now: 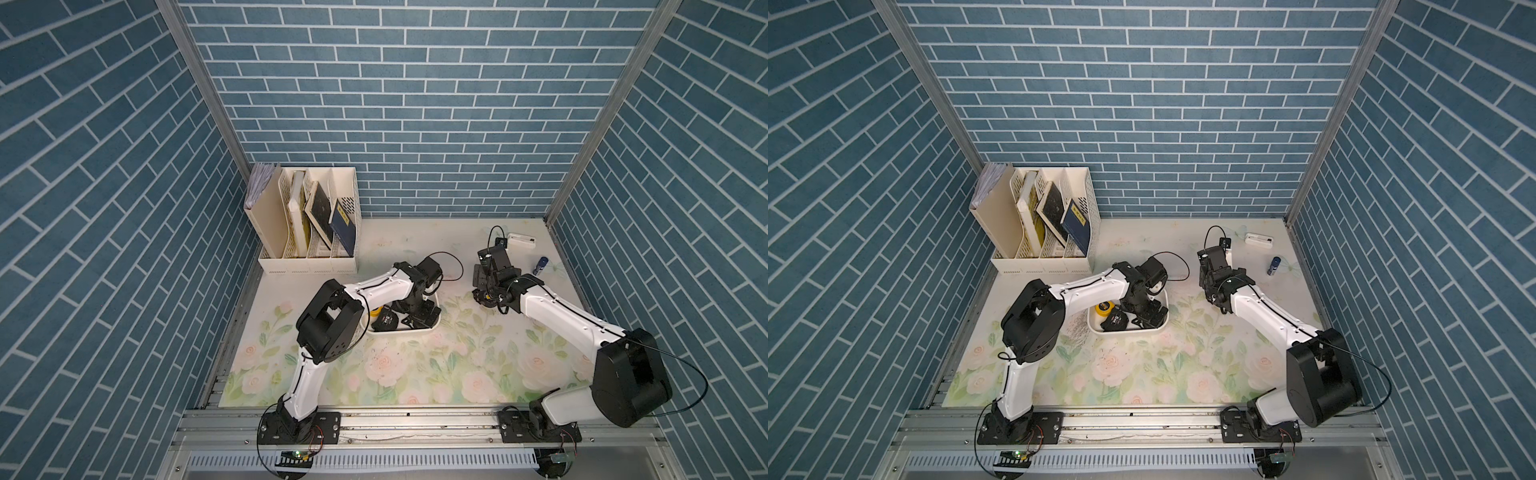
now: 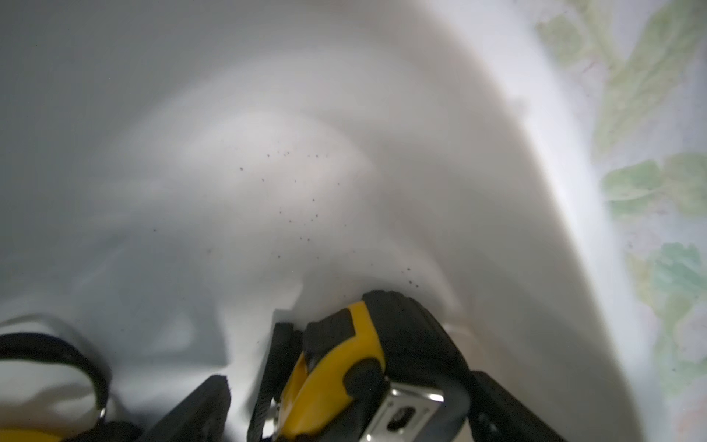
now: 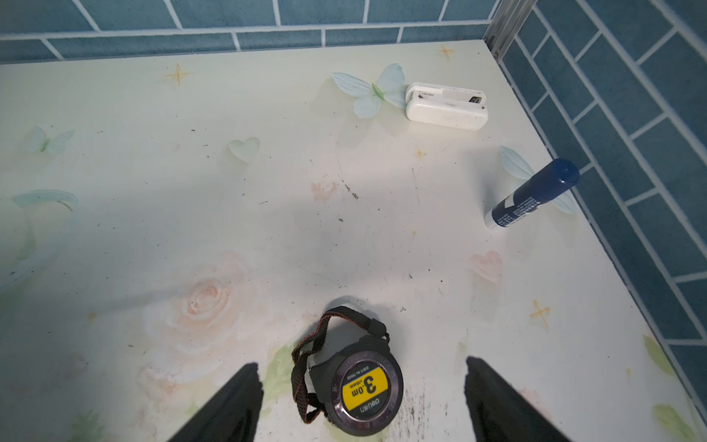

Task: Take the tape measure out of the storage box
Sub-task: Pick up the tape measure from the storage box.

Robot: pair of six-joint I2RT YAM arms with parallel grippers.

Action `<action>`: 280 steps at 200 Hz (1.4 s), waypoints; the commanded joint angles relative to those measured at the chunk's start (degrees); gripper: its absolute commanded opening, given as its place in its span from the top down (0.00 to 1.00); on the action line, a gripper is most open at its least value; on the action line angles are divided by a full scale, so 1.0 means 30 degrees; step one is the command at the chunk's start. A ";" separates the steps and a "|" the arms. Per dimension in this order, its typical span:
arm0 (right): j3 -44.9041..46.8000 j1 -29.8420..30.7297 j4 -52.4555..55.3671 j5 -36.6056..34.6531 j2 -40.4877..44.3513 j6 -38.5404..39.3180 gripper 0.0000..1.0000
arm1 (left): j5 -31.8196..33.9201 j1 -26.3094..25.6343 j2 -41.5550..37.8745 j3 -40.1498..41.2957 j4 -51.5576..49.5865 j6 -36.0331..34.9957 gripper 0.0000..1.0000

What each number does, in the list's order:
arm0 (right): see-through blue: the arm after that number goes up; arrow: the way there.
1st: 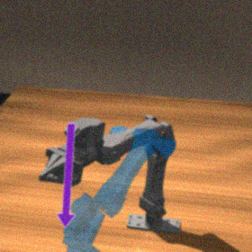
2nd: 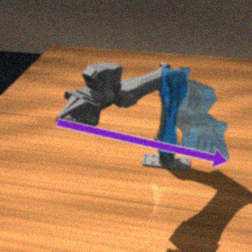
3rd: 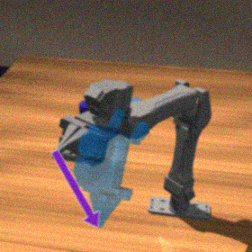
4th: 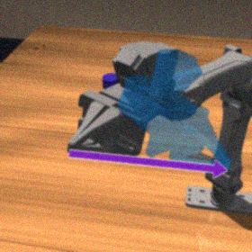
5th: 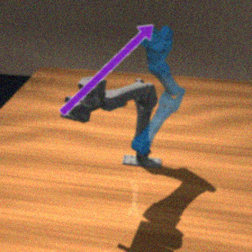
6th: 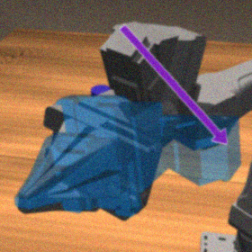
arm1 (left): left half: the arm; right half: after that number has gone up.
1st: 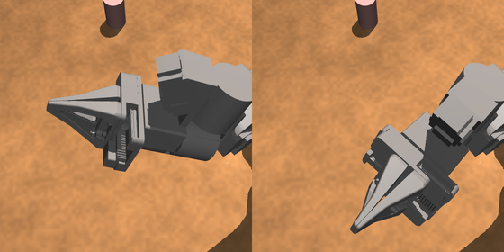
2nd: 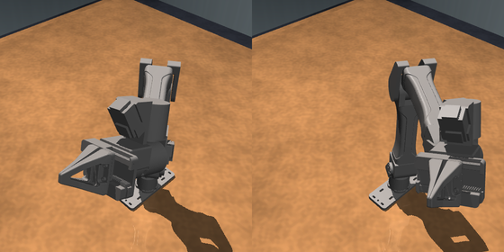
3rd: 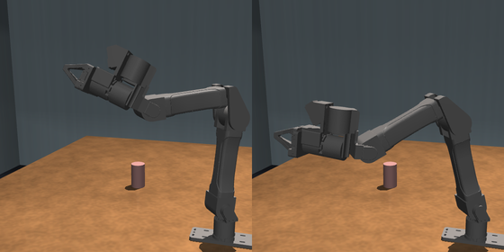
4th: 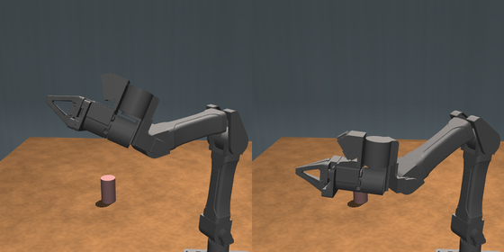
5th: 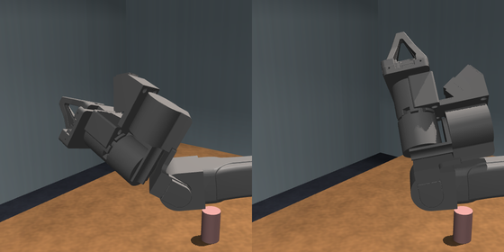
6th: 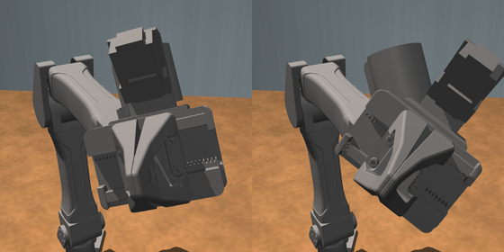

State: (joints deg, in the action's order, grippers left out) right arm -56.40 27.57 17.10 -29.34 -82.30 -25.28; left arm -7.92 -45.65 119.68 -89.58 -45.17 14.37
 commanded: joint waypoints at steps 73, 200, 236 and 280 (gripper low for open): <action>-0.0095 -0.0050 -0.0300 0.0084 -0.0210 -0.0568 0.15 | 0.1670 -0.0106 0.0815 0.0397 -0.0285 -0.0220 0.17; 0.0745 0.0034 -0.2338 0.2092 0.0427 -0.0344 0.17 | 0.3194 0.1554 -0.1389 -0.5014 -0.2234 0.1902 1.00; 0.2323 0.0301 -0.4734 0.3672 0.2310 -0.0011 0.20 | 0.0792 0.3037 -0.2730 -0.6253 -0.0640 0.3914 1.00; 0.5726 0.0919 -1.0377 0.8088 0.4832 -0.0964 0.29 | -0.6079 0.4628 -0.5475 -0.1861 0.7685 0.9957 1.00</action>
State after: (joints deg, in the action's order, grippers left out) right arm -42.50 28.93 -1.65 -14.31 -70.57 -26.20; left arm -13.19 -32.93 105.95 -100.77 -37.30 31.66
